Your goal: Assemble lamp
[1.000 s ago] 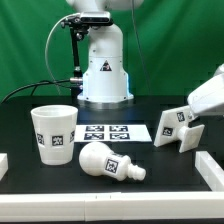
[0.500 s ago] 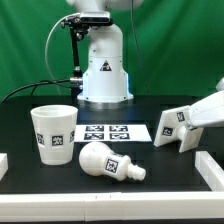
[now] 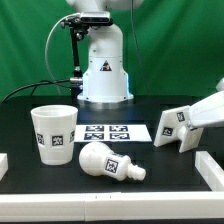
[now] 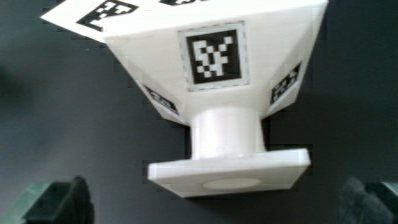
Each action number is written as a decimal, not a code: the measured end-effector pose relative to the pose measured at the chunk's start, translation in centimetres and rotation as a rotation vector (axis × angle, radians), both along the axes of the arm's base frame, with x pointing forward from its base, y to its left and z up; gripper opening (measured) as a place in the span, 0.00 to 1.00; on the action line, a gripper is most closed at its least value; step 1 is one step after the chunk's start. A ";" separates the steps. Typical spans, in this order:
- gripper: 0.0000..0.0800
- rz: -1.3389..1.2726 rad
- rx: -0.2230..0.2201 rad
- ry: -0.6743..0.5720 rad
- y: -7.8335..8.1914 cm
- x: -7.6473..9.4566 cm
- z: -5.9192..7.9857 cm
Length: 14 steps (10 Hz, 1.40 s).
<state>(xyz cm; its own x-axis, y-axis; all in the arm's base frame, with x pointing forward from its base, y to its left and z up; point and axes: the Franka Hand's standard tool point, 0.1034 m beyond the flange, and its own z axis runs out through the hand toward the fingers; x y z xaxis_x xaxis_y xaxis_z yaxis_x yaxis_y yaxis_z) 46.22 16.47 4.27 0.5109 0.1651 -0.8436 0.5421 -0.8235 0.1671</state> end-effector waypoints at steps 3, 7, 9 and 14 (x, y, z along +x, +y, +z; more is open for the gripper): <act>0.88 -0.004 -0.015 0.023 -0.5 -1.5 -1.2; 0.88 0.008 -0.006 0.027 -0.1 -2.6 -2.3; 0.88 0.011 -0.004 0.030 0.0 -2.7 -2.3; 0.66 0.012 -0.003 0.030 0.0 -2.7 -2.3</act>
Offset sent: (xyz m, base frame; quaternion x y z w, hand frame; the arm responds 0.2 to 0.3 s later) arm -0.0252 -0.0022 -0.0127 0.0026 0.0141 -0.0016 0.9999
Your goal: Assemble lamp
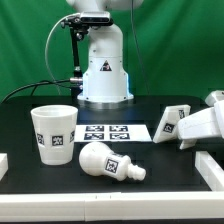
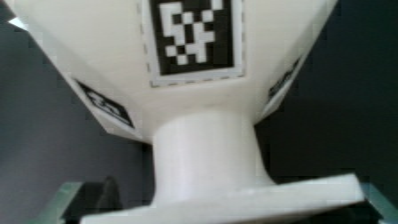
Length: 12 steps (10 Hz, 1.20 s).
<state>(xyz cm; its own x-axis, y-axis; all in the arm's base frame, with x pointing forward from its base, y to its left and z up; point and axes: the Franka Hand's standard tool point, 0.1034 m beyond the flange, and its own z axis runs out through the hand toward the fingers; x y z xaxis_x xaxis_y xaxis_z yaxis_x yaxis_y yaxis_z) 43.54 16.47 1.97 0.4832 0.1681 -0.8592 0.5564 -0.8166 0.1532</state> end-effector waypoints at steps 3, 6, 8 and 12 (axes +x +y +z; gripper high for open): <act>0.66 -0.152 0.058 -0.029 0.3 2.5 2.8; 0.66 -0.260 0.202 -0.255 -1.2 8.2 7.0; 0.66 -0.226 0.288 -0.414 -2.4 8.7 9.1; 0.66 -0.208 0.413 -0.613 -2.0 9.6 9.0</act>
Offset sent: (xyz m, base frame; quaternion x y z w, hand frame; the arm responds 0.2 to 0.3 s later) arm 0.0485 -0.0094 0.0650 0.1974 0.0056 0.0411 0.9794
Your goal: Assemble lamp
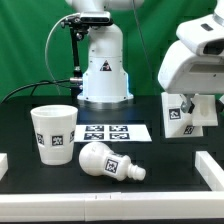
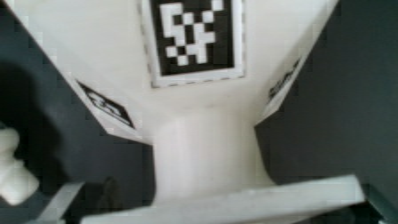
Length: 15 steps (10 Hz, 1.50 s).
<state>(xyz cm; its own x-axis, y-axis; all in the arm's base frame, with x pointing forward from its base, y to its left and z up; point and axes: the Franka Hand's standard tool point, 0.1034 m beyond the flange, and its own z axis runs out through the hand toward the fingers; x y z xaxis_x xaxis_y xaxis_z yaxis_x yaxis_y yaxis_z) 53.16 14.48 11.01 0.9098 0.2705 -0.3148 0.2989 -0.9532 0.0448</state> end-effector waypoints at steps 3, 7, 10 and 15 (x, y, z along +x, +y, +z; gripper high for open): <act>0.66 -0.142 0.169 -0.216 -3.7 5.3 3.6; 0.66 -0.135 0.211 -0.505 -4.6 5.8 3.4; 0.66 -0.148 0.232 -0.735 -5.8 7.8 3.3; 0.66 -0.138 0.242 -0.932 -6.4 9.1 1.5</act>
Offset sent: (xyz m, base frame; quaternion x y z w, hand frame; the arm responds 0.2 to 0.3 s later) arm 0.0097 -0.0198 0.0180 0.0476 0.2378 0.0064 0.9701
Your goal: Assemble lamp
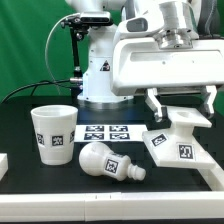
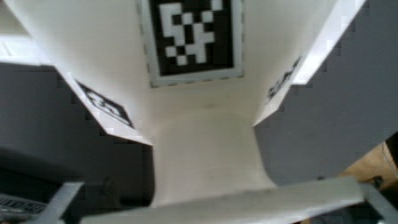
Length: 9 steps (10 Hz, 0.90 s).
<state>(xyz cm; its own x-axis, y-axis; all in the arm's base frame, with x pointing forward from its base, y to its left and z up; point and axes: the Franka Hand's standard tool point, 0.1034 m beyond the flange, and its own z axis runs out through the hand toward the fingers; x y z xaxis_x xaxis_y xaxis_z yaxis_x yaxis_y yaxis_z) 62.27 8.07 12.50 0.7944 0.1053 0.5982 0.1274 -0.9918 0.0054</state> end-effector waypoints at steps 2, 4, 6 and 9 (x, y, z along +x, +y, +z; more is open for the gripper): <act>0.66 -0.018 0.002 0.016 -0.9 -0.4 -1.0; 0.66 -0.039 0.033 0.046 -0.4 -1.1 -2.8; 0.66 -0.033 0.039 0.057 0.3 -1.2 -3.6; 0.66 -0.035 0.051 0.061 1.6 -0.5 -5.1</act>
Offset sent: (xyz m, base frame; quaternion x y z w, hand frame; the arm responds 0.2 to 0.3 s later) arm -0.0147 0.0241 -0.0283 0.0229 -0.0039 0.0787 0.9966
